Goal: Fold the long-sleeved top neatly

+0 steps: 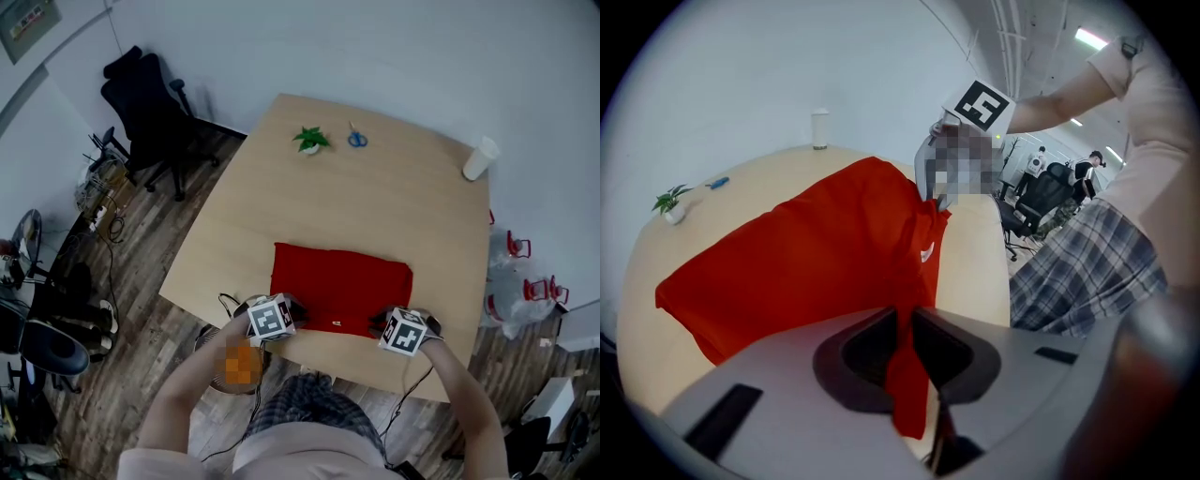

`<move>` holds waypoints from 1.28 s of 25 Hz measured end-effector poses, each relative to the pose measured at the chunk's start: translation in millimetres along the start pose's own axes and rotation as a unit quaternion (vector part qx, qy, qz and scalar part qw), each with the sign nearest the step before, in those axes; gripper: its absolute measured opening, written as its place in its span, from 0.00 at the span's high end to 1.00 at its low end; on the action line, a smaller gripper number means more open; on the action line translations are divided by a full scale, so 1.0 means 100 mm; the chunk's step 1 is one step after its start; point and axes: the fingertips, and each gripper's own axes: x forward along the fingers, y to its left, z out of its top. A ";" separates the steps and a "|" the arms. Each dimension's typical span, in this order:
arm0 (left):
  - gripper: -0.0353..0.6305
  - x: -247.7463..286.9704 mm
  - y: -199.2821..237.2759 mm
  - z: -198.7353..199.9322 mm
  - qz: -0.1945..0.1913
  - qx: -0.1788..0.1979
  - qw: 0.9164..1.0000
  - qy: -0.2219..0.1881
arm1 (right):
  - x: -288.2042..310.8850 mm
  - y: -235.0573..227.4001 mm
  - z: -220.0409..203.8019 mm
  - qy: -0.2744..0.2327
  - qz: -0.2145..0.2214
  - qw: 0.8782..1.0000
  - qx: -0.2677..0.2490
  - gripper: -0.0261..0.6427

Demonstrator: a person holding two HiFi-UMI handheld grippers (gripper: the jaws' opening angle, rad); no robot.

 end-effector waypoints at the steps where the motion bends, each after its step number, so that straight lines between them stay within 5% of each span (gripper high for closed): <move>1: 0.86 0.01 -0.01 -0.01 -0.005 -0.003 1.000 0.001 | 0.02 -0.01 -0.01 0.000 0.001 1.000 0.002 0.88; 11: 0.62 -0.03 -0.27 -0.06 -0.080 -0.012 0.997 0.017 | 0.04 0.19 -0.04 0.006 0.050 0.999 0.008 0.70; 24: 0.61 -0.05 -0.36 -0.07 -0.090 -0.019 0.996 0.013 | 0.05 0.30 -0.07 0.008 0.069 0.998 0.008 0.65; 30: 0.62 -0.41 -0.17 0.21 -0.064 -0.073 0.991 -0.088 | -0.44 0.08 0.23 -0.106 0.019 0.992 0.073 0.66; 32: 0.78 -0.62 0.02 0.36 -0.027 -0.108 0.984 -0.142 | -0.68 -0.09 0.32 -0.161 -0.018 0.980 0.113 0.67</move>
